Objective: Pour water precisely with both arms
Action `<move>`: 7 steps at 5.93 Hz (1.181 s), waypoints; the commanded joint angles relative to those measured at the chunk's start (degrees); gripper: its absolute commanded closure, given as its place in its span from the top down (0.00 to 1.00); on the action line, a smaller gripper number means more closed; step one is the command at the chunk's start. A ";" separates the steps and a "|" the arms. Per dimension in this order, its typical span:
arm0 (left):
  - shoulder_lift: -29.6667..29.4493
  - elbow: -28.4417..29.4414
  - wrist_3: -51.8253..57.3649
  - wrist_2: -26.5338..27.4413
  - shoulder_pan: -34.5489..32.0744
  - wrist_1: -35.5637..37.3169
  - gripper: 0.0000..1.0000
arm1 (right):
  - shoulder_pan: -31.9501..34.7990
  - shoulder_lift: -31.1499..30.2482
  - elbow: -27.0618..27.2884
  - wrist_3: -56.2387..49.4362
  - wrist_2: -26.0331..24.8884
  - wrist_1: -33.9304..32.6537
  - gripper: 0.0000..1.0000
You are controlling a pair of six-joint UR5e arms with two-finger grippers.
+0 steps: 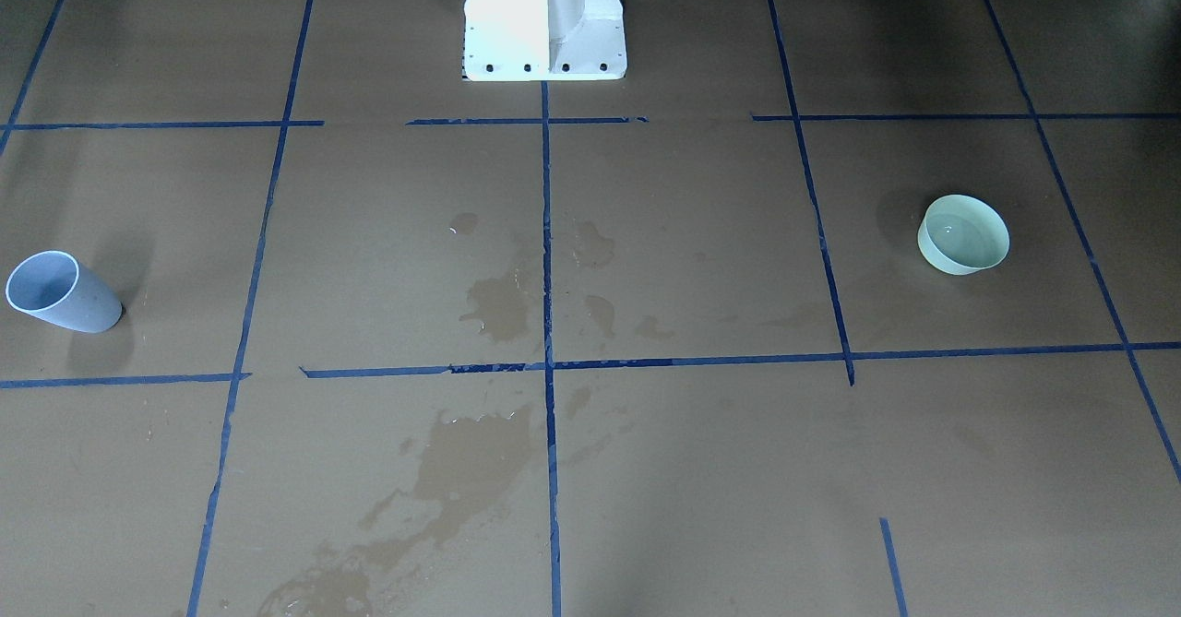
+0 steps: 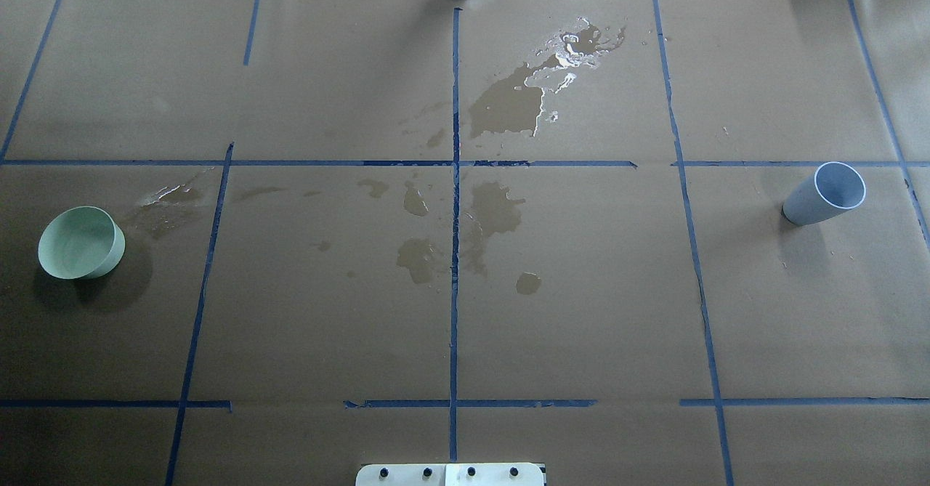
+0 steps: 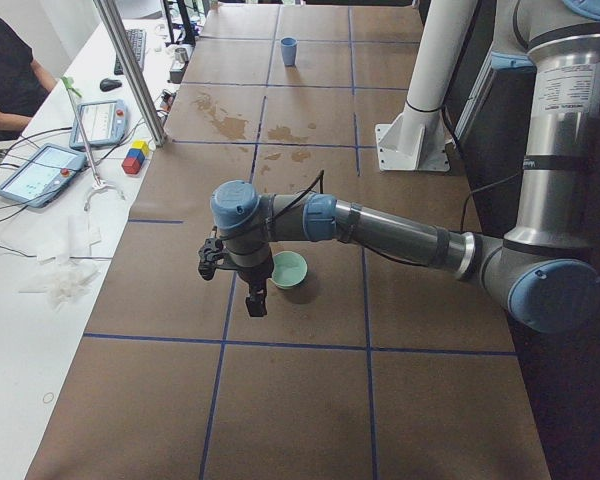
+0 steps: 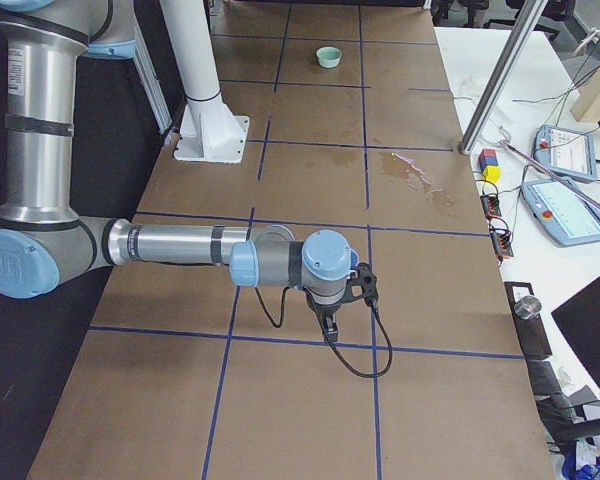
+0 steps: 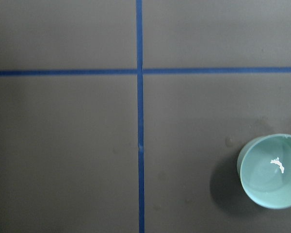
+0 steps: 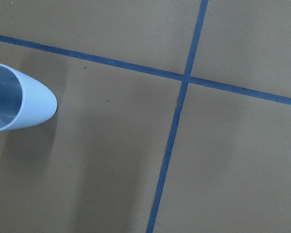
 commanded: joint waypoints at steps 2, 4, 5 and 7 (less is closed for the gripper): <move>1.69 0.45 -1.05 -0.20 -0.26 -0.74 1.00 | -1.60 -0.01 -0.17 -0.06 -0.49 0.26 1.00; 2.22 0.62 -1.49 -0.20 -0.17 -2.24 1.00 | -2.30 -0.01 -0.18 -0.15 -0.40 0.35 1.00; 2.31 1.32 -1.49 -0.81 -0.17 -3.55 1.00 | -2.31 0.08 0.09 -0.15 -0.49 0.52 1.00; 4.14 1.59 -1.14 -1.26 -0.17 -4.52 1.00 | -2.31 0.09 0.00 0.02 -2.41 0.96 1.00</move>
